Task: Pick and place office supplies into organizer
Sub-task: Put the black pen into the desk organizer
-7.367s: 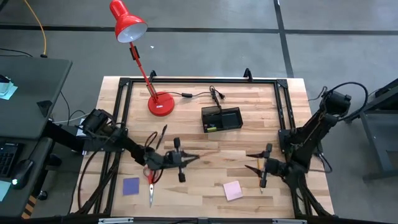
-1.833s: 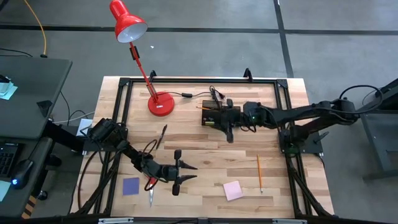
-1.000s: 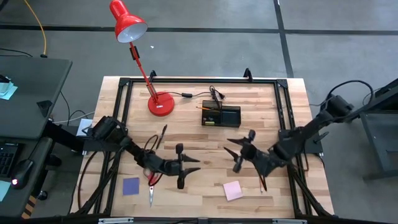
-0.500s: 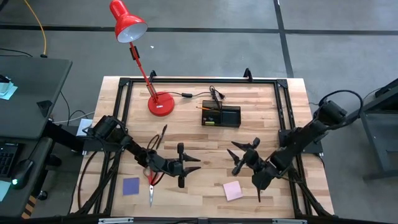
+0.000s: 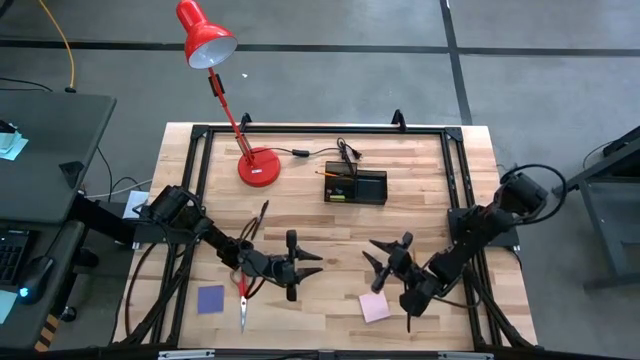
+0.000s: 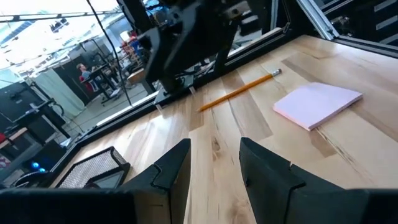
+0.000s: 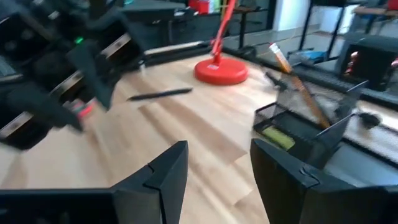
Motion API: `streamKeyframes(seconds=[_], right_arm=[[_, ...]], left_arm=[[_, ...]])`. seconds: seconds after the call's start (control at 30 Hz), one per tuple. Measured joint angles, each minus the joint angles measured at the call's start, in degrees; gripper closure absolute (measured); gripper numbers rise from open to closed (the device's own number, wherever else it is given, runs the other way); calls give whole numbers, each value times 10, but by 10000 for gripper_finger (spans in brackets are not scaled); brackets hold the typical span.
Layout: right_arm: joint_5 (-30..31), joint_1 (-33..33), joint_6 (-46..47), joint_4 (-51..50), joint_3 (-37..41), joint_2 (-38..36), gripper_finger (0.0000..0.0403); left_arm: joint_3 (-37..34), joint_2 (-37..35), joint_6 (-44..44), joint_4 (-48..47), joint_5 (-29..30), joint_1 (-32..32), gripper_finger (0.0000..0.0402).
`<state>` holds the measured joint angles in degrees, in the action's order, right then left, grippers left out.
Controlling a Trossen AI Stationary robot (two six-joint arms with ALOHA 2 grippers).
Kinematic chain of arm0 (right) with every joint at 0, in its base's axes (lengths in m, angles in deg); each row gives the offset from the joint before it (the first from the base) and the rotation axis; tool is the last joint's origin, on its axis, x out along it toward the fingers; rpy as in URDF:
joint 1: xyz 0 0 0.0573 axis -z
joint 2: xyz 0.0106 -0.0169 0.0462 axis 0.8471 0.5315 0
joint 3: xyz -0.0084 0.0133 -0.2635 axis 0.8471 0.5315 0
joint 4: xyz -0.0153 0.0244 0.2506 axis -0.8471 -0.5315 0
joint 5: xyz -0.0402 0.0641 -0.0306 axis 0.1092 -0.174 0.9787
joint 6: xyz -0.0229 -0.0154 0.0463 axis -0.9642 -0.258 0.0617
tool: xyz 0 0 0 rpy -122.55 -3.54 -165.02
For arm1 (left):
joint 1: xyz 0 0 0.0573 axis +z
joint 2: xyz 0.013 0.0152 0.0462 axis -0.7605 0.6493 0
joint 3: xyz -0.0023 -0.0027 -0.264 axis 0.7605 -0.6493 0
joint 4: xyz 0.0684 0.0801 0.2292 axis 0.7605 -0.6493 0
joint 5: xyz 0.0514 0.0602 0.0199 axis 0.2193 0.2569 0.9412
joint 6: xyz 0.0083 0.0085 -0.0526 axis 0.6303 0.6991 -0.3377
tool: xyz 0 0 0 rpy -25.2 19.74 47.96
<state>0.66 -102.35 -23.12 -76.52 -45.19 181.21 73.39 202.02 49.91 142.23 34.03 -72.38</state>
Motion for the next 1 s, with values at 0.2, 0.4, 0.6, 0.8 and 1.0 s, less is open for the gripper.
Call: streamKeyframes(seconds=[0.2,0.4,0.6,0.8,1.0], right_arm=[[-12,-15,11,1,0,8,238],[-73,-15,15,-6,0,8,238],[-85,-15,-15,-14,0,8,238],[-84,-5,-48,-41,0,8,238],[-88,4,-56,-49,0,8,238]], left_arm=[[0,0,-3,-24,9,0,275],[-62,-23,-110,-11,21,12,275],[-159,-75,-200,-16,165,-7,275],[-179,-84,-271,-73,306,-58,275],[-179,-84,-318,-128,440,-89,275]])
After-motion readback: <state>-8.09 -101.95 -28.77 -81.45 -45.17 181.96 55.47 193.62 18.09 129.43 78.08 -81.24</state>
